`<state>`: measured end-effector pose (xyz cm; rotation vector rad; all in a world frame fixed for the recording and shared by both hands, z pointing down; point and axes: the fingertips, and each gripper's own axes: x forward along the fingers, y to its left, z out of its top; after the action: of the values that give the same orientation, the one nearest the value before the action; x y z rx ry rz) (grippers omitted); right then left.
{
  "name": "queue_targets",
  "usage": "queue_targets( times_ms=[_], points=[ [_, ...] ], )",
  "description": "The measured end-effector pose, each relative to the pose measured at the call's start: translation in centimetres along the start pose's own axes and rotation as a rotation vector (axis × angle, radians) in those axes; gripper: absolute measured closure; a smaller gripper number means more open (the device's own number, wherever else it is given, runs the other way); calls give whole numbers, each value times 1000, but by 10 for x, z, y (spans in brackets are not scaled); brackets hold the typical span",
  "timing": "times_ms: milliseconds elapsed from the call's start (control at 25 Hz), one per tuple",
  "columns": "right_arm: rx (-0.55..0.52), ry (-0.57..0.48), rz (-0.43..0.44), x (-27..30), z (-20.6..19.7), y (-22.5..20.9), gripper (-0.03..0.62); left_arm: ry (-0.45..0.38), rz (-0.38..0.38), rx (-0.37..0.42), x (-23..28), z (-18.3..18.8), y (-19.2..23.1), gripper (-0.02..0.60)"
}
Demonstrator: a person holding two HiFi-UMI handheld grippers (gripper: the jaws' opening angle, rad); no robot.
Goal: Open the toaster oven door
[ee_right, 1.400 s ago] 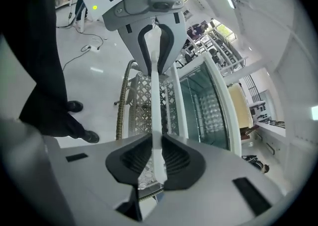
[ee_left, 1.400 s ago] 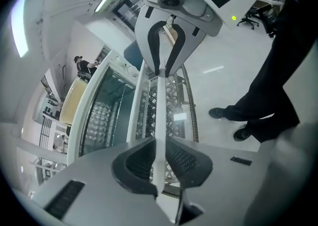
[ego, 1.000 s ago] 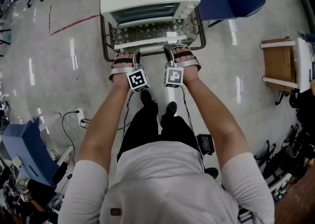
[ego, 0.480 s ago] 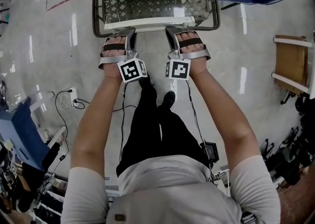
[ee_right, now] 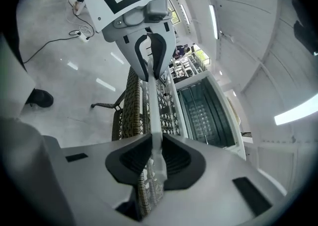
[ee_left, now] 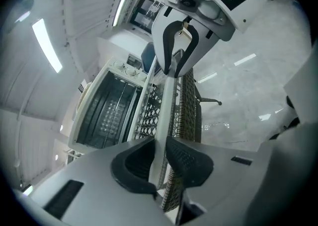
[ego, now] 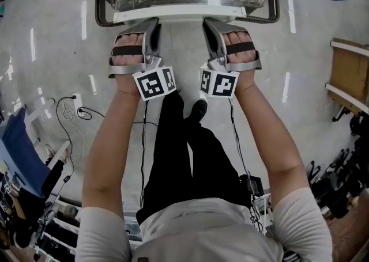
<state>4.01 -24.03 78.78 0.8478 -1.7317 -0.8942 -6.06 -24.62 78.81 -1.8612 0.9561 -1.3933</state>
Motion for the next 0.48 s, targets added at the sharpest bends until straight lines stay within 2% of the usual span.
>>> queue_targets(
  times_ms=[480],
  points=[
    [-34, -15, -52, 20, -19, 53, 519, -48, 30, 26, 25, -10, -51, 489]
  ],
)
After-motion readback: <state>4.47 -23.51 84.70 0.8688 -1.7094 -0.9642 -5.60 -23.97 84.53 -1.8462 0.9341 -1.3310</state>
